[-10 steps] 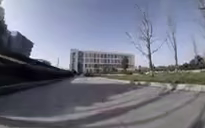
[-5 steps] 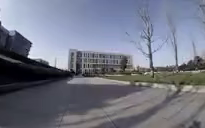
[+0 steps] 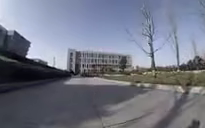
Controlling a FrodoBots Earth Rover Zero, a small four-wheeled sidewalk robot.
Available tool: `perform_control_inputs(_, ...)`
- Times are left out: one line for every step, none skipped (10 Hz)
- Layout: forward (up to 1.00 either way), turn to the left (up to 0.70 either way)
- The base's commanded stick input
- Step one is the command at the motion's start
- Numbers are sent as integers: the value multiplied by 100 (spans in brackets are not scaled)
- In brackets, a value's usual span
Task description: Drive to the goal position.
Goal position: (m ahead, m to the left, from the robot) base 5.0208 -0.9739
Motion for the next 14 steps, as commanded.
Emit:
perform_control_inputs(100, 23)
perform_control_inputs(100, 40)
perform_control_inputs(100, 37)
perform_control_inputs(100, 15)
perform_control_inputs(100, 0)
perform_control_inputs(100, 0)
perform_control_inputs(100, 23)
perform_control_inputs(100, 40)
perform_control_inputs(100, 40)
perform_control_inputs(100, 0)
perform_control_inputs(100, 0)
perform_control_inputs(100, 0)
perform_control_inputs(100, 0)
perform_control_inputs(100, 0)
